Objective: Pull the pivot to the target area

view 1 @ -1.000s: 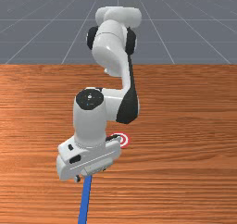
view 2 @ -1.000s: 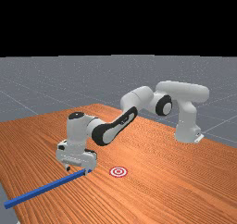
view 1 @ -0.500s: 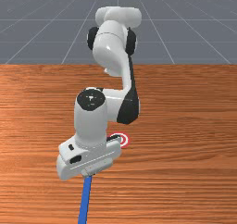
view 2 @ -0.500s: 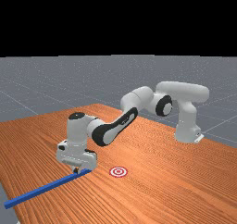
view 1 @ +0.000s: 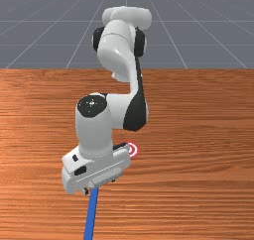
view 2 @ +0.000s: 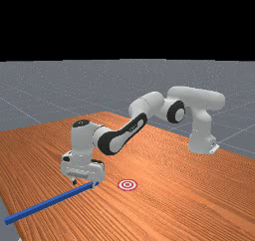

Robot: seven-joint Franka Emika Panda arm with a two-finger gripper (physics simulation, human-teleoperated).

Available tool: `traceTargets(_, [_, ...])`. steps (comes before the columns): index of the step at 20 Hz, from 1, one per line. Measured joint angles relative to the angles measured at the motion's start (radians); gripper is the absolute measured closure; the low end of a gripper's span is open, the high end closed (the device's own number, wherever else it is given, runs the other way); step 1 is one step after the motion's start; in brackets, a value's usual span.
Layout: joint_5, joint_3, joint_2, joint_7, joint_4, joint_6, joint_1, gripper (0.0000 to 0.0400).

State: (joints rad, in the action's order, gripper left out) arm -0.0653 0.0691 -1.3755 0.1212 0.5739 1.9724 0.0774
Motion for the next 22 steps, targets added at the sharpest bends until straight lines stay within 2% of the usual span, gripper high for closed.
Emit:
traceTargets(14, [0.002, -0.006, -0.027, 0.000, -0.042, -0.015, 0.004, 0.0000])
traceTargets(15, [-0.010, -0.010, 0.095, -0.015, 0.204, 0.176, -0.001, 0.0000])
traceTargets(19, [-0.015, -0.013, 0.254, -0.025, 0.396, 0.259, -0.004, 0.0000])
traceTargets(20, [-0.003, -0.001, 0.184, 0.007, 0.219, 0.067, -0.006, 0.0000])
traceTargets(21, [-0.001, -0.004, 0.174, -0.007, 0.202, 0.062, -0.005, 0.0000])
traceTargets(22, [-0.031, -0.034, 0.157, -0.031, 0.178, 0.053, 0.014, 0.0000])
